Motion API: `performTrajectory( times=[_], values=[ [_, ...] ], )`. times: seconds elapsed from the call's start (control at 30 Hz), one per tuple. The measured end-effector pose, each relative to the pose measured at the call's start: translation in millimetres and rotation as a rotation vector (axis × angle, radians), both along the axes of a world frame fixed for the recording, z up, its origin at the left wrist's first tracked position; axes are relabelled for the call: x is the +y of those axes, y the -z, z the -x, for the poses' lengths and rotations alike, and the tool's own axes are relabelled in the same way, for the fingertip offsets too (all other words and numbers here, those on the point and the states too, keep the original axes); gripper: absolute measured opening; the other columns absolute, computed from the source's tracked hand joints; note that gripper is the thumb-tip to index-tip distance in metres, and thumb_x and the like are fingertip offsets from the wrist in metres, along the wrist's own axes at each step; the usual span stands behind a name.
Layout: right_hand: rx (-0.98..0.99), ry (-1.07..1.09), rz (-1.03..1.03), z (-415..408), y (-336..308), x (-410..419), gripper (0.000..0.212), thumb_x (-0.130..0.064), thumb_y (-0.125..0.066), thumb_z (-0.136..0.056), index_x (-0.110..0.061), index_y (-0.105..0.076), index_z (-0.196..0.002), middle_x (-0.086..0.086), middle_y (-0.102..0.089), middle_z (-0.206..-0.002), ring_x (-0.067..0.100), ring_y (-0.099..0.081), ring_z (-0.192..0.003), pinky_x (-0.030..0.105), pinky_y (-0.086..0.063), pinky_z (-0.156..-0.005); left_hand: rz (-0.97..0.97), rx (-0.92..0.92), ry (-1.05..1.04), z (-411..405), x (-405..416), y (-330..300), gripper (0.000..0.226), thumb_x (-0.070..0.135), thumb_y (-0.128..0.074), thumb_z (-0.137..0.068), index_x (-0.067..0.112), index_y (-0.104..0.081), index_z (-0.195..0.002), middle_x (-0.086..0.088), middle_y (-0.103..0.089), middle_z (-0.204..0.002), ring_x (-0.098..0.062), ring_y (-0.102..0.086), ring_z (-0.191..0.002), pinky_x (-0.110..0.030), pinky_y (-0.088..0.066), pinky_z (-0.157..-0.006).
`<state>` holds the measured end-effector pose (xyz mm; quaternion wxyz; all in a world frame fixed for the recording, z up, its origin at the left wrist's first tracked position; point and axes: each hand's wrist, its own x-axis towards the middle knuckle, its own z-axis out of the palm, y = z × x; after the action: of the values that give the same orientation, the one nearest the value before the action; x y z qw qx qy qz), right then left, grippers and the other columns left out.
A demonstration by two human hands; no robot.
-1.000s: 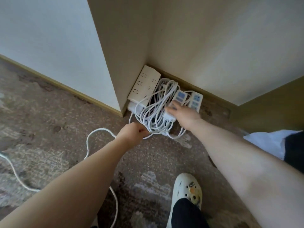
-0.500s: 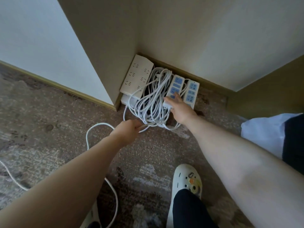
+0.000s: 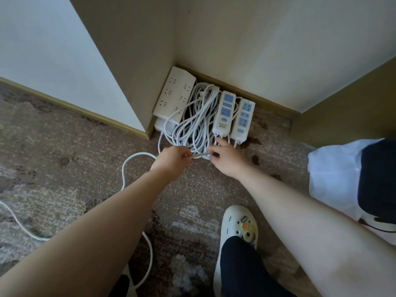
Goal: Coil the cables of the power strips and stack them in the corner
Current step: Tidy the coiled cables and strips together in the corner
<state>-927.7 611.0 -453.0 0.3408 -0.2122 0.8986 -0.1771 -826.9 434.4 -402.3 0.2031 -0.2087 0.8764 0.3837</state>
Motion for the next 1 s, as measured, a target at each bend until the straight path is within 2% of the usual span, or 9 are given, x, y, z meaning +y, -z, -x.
performTrajectory(
  times=[0.07, 0.2, 0.4, 0.53, 0.63, 0.73, 0.8, 0.87, 1.0],
  values=[
    [-0.002, -0.066, -0.014, -1, 2, 0, 0.026, -0.037, -0.054, -0.101, -0.028, -0.068, -0.121, 0.001, -0.024, -0.164, 0.023, -0.028, -0.148, 0.038, -0.028, -0.116, -0.019, -0.004, 0.02, -1, -1, 1, 0.013, 0.019, -0.055, -0.094, 0.021, -0.068, -0.096, -0.001, -0.07, -0.083, -0.021, -0.065, -0.075, -0.042, -0.057, -0.07],
    [-0.016, -0.029, 0.018, 2, 4, -3, 0.031, -0.035, -0.052, -0.103, -0.02, -0.07, -0.124, 0.008, -0.039, -0.156, 0.026, -0.037, -0.143, 0.042, -0.03, -0.116, 0.066, -0.053, 0.157, -5, -15, 1, 0.023, 0.031, -0.046, -0.099, 0.018, -0.064, -0.093, -0.004, -0.067, -0.084, -0.024, -0.063, -0.076, -0.041, -0.054, -0.07],
    [0.05, 0.003, 0.036, 3, -4, -5, 0.032, -0.032, -0.048, -0.104, -0.015, -0.072, -0.115, 0.005, -0.062, -0.118, 0.025, -0.057, -0.107, 0.04, -0.046, -0.094, 0.389, -0.144, 0.199, -48, -78, 2, 0.022, 0.038, -0.041, -0.101, 0.032, -0.056, -0.085, 0.009, -0.058, -0.075, -0.018, -0.056, -0.076, -0.041, -0.039, -0.09],
    [0.232, -0.213, -0.214, 6, -27, -8, 0.026, -0.036, -0.043, -0.104, -0.025, -0.066, -0.109, -0.005, -0.062, -0.121, 0.026, -0.046, -0.118, 0.042, -0.042, -0.095, 0.202, -0.13, -0.093, -67, -98, -13, 0.018, 0.036, -0.05, -0.098, 0.026, -0.063, -0.089, 0.003, -0.062, -0.07, -0.017, -0.058, -0.062, -0.029, -0.044, -0.056],
    [0.175, -0.314, -0.09, -4, -52, -31, 0.025, -0.04, -0.053, -0.098, -0.033, -0.06, -0.121, -0.007, -0.062, -0.126, 0.024, -0.046, -0.125, 0.043, -0.034, -0.101, 0.139, 0.019, -0.168, -50, -83, -35, 0.019, 0.032, -0.052, -0.097, 0.025, -0.064, -0.084, 0.004, -0.061, -0.067, -0.014, -0.054, -0.057, -0.026, -0.036, -0.049],
    [-0.07, -0.216, 0.084, -18, -79, -59, 0.036, -0.048, -0.054, -0.097, -0.034, -0.054, -0.13, -0.01, -0.068, -0.112, 0.014, -0.062, -0.096, 0.034, -0.047, -0.081, 0.042, 0.143, -0.219, -28, -64, -63, 0.02, 0.032, -0.054, -0.095, 0.025, -0.063, -0.078, 0.007, -0.058, -0.064, -0.01, -0.05, -0.057, -0.025, -0.033, -0.049],
    [-0.175, -0.119, 0.175, -23, -95, -71, 0.024, -0.046, -0.051, -0.1, -0.029, -0.061, -0.113, -0.008, -0.07, -0.092, 0.009, -0.061, -0.07, 0.029, -0.044, -0.063, 0.01, 0.2, -0.235, -19, -57, -80, 0.023, 0.032, -0.056, -0.094, 0.025, -0.06, -0.072, 0.007, -0.055, -0.059, -0.009, -0.047, -0.054, -0.025, -0.032, -0.049],
    [-0.201, -0.058, 0.249, -23, -106, -76, 0.026, -0.037, -0.047, -0.104, -0.02, -0.063, -0.093, -0.004, -0.06, -0.07, 0.012, -0.052, -0.058, 0.03, -0.039, -0.058, 0.011, 0.234, -0.256, -17, -57, -93, 0.026, 0.032, -0.057, -0.094, 0.019, -0.062, -0.072, 0.005, -0.054, -0.058, -0.012, -0.045, -0.052, -0.025, -0.032, -0.049],
    [-0.128, 0.026, 0.289, -12, -119, -71, 0.034, -0.027, -0.047, -0.105, -0.006, -0.07, -0.09, -0.008, -0.046, -0.061, -0.003, -0.043, -0.04, 0.012, -0.029, -0.043, -0.03, 0.179, -0.258, -37, -74, -100, 0.024, 0.027, -0.053, -0.096, 0.01, -0.068, -0.089, 0.001, -0.056, -0.063, -0.015, -0.049, -0.057, -0.029, -0.039, -0.056]
  ],
)
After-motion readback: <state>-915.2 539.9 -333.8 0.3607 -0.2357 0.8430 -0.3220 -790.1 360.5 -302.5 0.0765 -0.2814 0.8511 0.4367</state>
